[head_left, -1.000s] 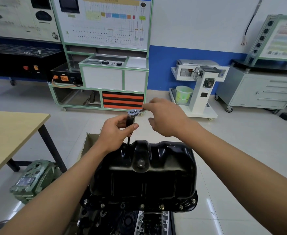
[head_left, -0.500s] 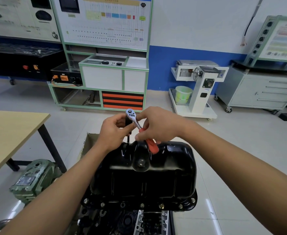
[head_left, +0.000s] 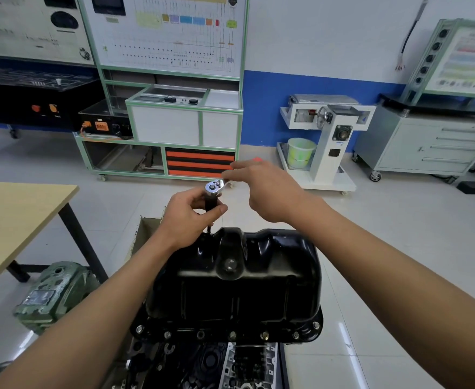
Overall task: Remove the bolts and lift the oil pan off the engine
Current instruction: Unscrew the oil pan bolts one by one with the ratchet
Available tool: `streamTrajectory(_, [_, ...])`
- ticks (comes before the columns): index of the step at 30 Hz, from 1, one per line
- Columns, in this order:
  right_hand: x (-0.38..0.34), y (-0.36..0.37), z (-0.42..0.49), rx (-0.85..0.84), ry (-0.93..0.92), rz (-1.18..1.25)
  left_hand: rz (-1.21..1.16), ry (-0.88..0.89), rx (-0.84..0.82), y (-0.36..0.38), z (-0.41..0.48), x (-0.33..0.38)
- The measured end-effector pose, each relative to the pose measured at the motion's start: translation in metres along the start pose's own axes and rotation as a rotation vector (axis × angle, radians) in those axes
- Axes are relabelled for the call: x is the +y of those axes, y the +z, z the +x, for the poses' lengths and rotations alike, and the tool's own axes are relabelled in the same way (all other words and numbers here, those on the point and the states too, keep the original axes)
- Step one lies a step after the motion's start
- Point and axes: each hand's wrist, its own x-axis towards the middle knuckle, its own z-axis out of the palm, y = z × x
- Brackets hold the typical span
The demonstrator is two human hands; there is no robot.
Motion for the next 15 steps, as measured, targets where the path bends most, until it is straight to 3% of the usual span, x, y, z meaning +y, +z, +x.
streamTrajectory(5, [0.001,0.007,0.001,-0.051,-0.005,0.019,-0.020,0.025,0.018,0.000,-0.002,0.003])
streamTrajectory(11, [-0.008,0.000,-0.007,0.052,0.055,-0.095,-0.057,0.021,0.049,0.000,0.000,0.004])
streamTrajectory(15, [-0.026,-0.010,-0.016,-0.028,0.074,0.025,-0.069,0.023,0.041,0.000,0.000,0.004])
